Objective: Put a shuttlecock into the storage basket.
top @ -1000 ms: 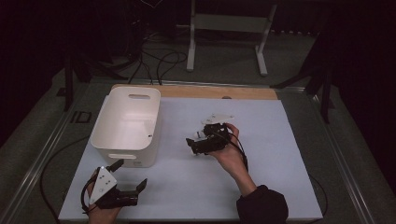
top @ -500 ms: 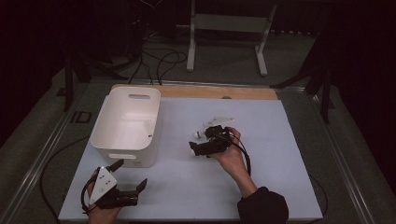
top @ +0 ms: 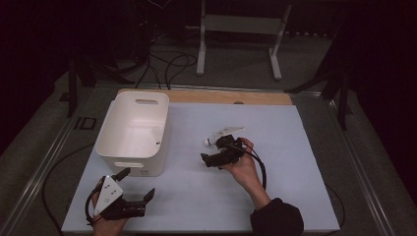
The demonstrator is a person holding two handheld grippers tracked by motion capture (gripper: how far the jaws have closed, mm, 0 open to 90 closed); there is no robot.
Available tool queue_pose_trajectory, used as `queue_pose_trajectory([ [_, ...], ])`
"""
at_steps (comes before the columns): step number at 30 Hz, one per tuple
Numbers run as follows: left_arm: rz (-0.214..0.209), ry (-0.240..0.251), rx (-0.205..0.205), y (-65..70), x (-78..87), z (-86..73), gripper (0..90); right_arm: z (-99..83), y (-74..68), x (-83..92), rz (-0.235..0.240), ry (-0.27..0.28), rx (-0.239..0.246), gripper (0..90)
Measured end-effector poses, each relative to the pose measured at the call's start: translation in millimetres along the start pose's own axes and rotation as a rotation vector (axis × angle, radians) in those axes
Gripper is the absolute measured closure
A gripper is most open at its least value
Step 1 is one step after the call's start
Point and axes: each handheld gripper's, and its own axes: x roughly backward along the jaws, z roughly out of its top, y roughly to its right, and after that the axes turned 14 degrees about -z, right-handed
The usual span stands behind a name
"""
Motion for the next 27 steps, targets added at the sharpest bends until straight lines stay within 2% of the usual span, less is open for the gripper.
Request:
queue_pose_trajectory([
  [11, 0.001, 0.001, 0.001, 0.0, -0.2, 0.0, 0.4, -6.3, 1.9, -5.9, -0.004, -0.058, 0.004, 8.0],
  [16, 0.001, 0.001, 0.000, 0.0, 0.0, 0.0, 0.4, -6.7, 2.4, -9.1, -0.003, -0.086, 0.006, 11.9],
  [19, 0.002, 0.002, 0.001, -0.1, 0.0, 0.0, 0.4, -6.8, 3.3, -11.2, 0.013, -0.102, 0.001, 16.7],
  [23, 0.000, -0.003, -0.002, 0.0, -0.1, 0.0, 0.4, -6.8, 0.8, -12.4, 0.013, -0.127, 0.017, 29.3],
  [27, 0.002, -0.001, 0.000, 0.0, -0.2, 0.0, 0.4, -5.2, -3.3, -10.7, 0.033, -0.113, 0.039, 39.9],
])
